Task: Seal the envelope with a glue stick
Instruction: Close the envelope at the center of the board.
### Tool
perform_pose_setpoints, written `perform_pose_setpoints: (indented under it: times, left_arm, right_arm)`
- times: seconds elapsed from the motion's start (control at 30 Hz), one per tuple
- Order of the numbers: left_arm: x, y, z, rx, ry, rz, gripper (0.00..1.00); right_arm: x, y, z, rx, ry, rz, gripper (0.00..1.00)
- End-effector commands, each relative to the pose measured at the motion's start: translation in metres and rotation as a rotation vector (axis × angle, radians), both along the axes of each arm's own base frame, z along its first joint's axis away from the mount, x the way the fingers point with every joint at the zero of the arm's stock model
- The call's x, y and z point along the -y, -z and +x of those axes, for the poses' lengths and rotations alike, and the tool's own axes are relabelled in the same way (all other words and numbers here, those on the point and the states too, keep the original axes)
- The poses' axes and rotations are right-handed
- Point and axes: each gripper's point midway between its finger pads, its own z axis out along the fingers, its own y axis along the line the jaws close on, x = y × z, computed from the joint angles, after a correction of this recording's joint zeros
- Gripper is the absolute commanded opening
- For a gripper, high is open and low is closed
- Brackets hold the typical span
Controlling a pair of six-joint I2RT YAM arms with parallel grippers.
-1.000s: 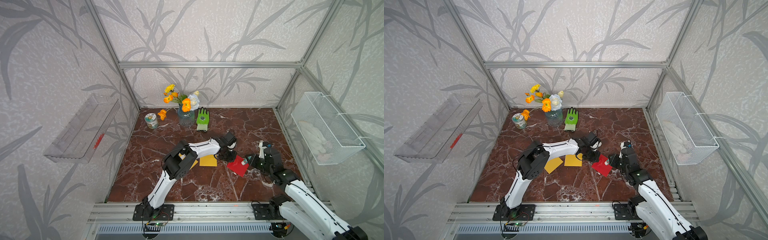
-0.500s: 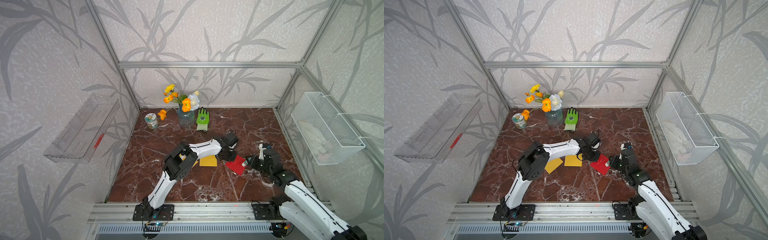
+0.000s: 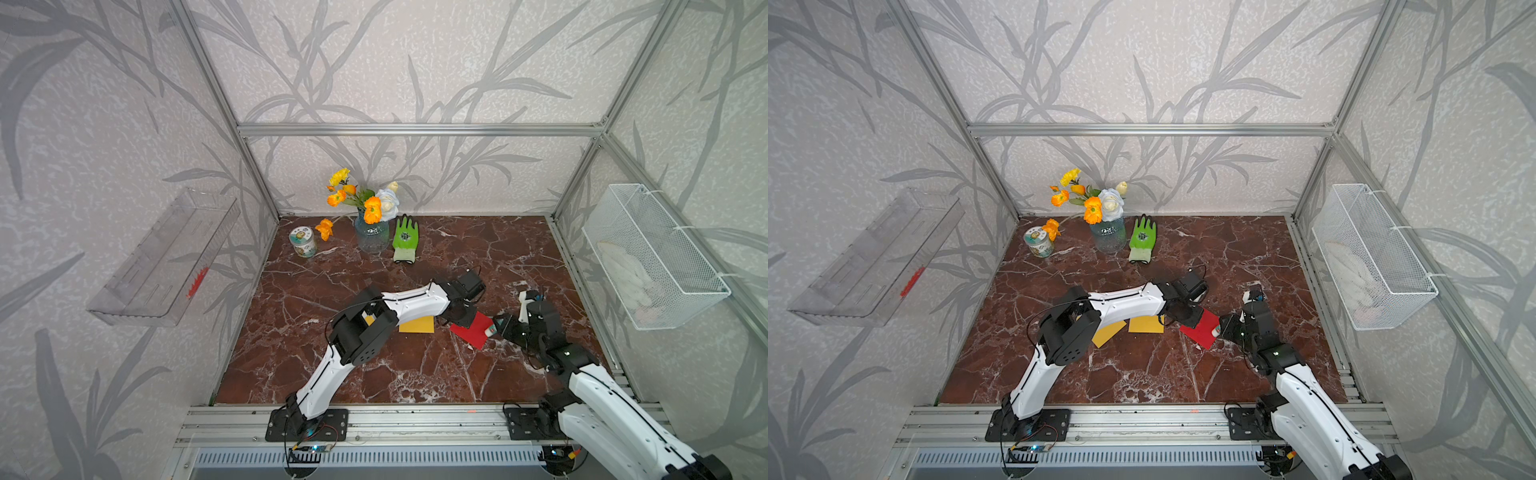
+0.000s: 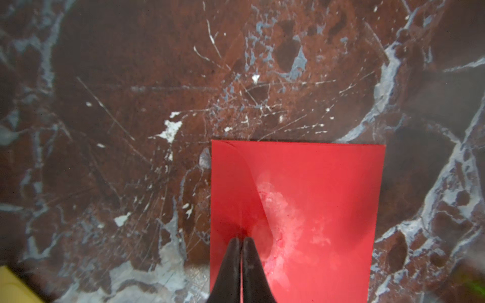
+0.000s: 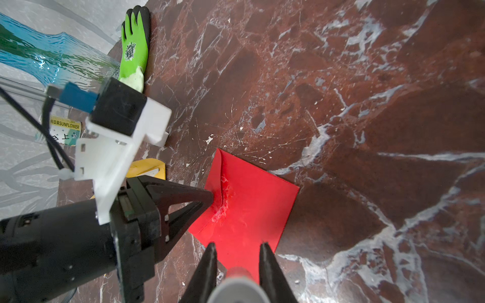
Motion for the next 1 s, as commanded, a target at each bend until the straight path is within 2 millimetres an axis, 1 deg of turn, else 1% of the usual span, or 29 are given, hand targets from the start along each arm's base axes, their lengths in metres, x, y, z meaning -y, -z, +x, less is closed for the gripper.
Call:
perform_pose_setpoints:
  times: [0.0,0.17,0.3,0.4,0.47,0.53,0.63,0.77,0.8,0.87,0.97]
  left_arm:
    - [-0.042,0.046,-0.013,0.011,0.052,0.282,0.08]
    - [-0.041,0.056,-0.023,0.034,0.133,0.387,0.08]
    - [-0.038,0.064,-0.037,-0.026,0.162,0.368,0.09]
    - [-0.030,0.071,-0.049,-0.099,0.195,0.330,0.09]
    - [-0.031,0.076,-0.054,-0.145,0.210,0.339,0.09]
    - [-0.030,0.076,-0.056,-0.168,0.219,0.351,0.10]
    - [-0.030,0.068,-0.051,-0.165,0.208,0.343,0.12]
    - [-0.028,0.049,-0.042,-0.160,0.182,0.288,0.16]
    - [-0.026,0.045,-0.042,-0.171,0.178,0.265,0.17]
    - [-0.021,0.040,-0.043,-0.205,0.173,0.212,0.24]
    - [-0.016,0.041,-0.048,-0.253,0.181,0.175,0.29]
  right_arm:
    - [0.005,0.002,-0.004,-0.001,0.020,0.001,0.00]
    - [0.008,0.000,-0.006,0.005,0.030,0.010,0.00]
    - [0.010,0.000,-0.007,0.007,0.035,0.013,0.00]
    - [0.011,0.001,-0.007,0.004,0.038,0.019,0.00]
    - [0.010,0.001,-0.005,0.005,0.036,0.026,0.00]
    - [0.009,0.000,-0.005,0.005,0.033,0.029,0.00]
    - [0.009,0.000,-0.005,0.004,0.031,0.031,0.00]
    - [0.009,0.000,-0.004,0.006,0.034,0.035,0.00]
    - [0.009,0.001,-0.005,0.003,0.035,0.035,0.00]
    - [0.009,0.001,-0.004,0.002,0.036,0.038,0.00]
    - [0.009,0.002,-0.005,-0.001,0.036,0.039,0.00]
